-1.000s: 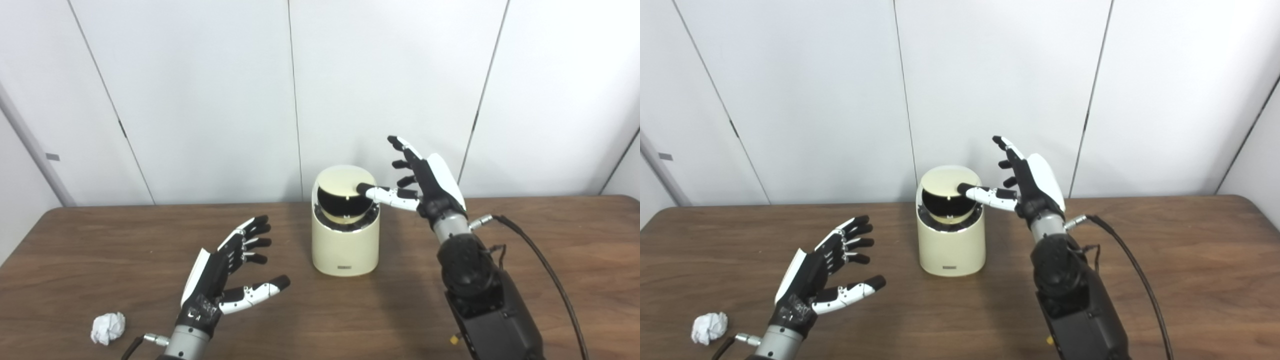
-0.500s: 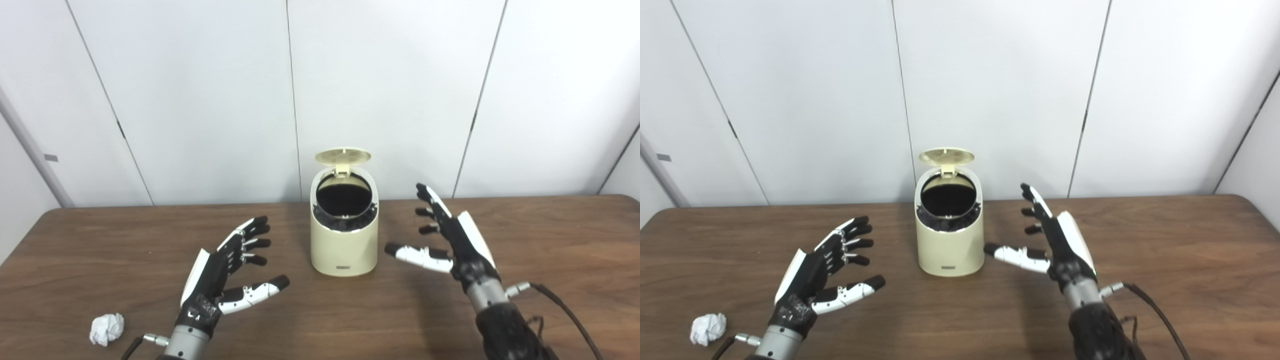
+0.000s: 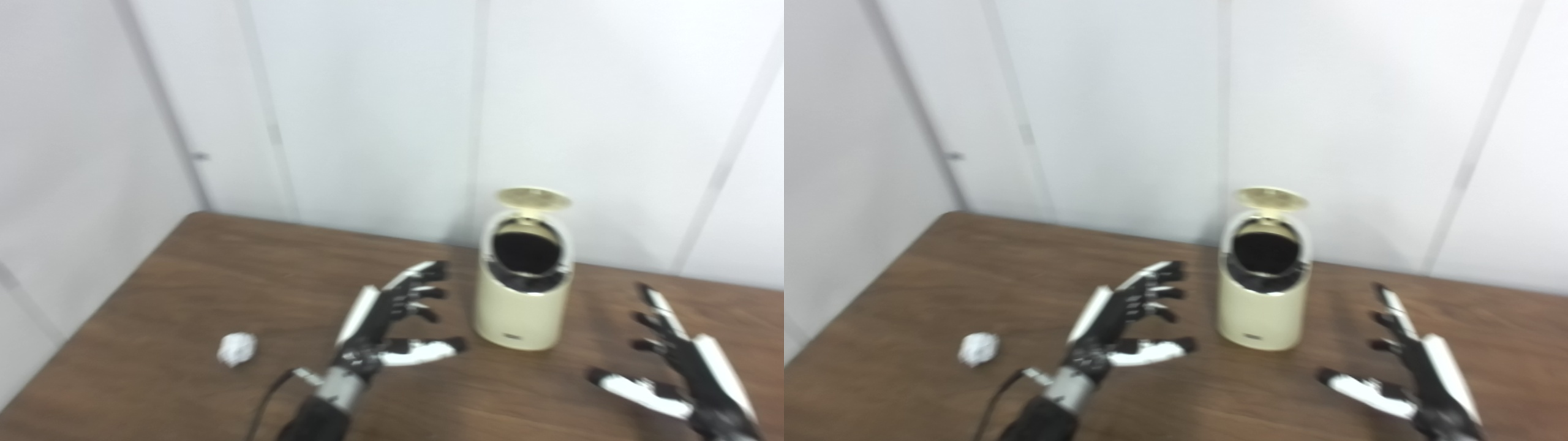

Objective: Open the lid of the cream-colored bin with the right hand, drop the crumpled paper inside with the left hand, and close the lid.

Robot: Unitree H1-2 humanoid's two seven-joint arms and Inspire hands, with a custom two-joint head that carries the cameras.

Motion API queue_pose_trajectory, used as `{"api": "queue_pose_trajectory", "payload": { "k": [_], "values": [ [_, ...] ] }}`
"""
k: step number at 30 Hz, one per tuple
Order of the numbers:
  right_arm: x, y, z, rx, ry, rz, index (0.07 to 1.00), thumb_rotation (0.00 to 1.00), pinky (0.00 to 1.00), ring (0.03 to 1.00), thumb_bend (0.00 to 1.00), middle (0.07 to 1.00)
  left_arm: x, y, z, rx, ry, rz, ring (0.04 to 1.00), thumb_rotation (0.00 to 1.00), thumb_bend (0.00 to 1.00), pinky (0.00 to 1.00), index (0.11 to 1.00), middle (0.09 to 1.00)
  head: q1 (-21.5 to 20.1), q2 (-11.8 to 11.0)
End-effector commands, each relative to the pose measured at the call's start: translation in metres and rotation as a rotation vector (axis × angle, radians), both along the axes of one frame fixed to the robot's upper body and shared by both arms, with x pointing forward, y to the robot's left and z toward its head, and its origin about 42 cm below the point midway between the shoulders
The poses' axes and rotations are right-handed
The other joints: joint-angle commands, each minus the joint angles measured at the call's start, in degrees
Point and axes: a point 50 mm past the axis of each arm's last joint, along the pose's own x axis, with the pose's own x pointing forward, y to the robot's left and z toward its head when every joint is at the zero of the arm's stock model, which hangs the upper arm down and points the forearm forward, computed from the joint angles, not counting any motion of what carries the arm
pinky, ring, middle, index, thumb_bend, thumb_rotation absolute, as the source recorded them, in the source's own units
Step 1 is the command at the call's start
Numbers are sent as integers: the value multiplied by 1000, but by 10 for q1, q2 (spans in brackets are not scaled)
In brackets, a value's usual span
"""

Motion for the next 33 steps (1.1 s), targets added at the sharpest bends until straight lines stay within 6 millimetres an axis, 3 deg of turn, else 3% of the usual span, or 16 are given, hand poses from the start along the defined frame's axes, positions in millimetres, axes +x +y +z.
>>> {"api": "queue_pose_trajectory", "payload": {
  "k": [1, 4, 10, 21, 33],
  "values": [
    [3, 2, 23, -6, -75, 24, 1000, 309, 814, 927, 840, 1000, -3, 6, 19, 34, -94, 50, 758, 158, 760, 576, 877, 856, 4, 0],
    [3, 2, 28, -12, -57, 26, 1000, 339, 829, 927, 857, 999, -11, 14, 26, 99, -136, 105, 721, 126, 738, 544, 866, 841, 20, -2],
    [2, 3, 35, -11, -65, 47, 1000, 307, 818, 926, 837, 1000, -37, 42, 51, 305, -190, 161, 654, 8, 700, 503, 830, 778, 34, -4],
    [4, 3, 39, -14, -78, 61, 1000, 298, 759, 914, 817, 994, -79, 113, 115, 829, -182, 246, 579, 0, 776, 437, 708, 692, 41, -3],
    [1, 7, 44, -15, -67, 77, 1000, 249, 752, 921, 794, 999, -86, 157, 118, 1150, 8, 391, 605, 0, 848, 484, 690, 686, 42, 2]
  ]
}}
